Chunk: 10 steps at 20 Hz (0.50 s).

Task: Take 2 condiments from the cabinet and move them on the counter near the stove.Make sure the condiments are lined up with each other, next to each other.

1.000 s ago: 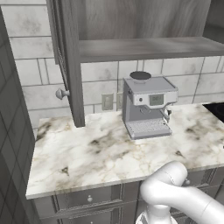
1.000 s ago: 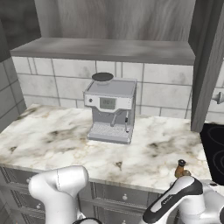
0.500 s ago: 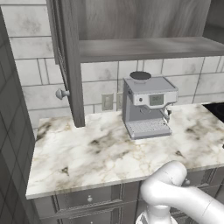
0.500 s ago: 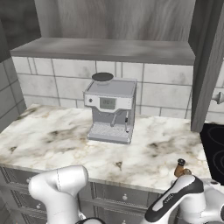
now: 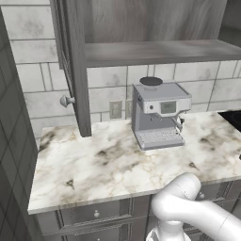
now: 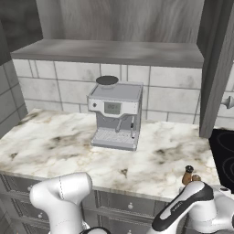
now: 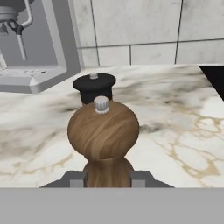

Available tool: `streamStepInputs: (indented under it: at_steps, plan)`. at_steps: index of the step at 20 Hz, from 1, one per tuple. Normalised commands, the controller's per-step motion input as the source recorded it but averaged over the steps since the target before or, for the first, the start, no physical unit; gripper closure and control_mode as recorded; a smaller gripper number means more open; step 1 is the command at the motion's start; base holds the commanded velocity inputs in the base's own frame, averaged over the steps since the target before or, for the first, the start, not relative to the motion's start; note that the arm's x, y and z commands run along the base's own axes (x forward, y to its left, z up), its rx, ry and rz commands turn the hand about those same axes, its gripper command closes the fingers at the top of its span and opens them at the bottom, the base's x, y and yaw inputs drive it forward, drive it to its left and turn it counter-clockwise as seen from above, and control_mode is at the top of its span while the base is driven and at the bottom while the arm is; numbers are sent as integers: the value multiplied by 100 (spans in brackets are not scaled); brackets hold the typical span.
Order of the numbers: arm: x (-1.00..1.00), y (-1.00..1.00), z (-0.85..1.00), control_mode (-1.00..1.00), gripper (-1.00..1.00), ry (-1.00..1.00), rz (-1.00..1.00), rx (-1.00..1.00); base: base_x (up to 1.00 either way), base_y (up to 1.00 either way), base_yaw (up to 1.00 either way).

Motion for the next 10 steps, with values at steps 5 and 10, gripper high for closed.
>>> streamStepInputs:
  at_steps: [5,10]
  plan:
    - [0,0,0,-100,100,0,0,0,0,0,0]
    - [0,0,0,-100,100,0,0,0,0,0,0]
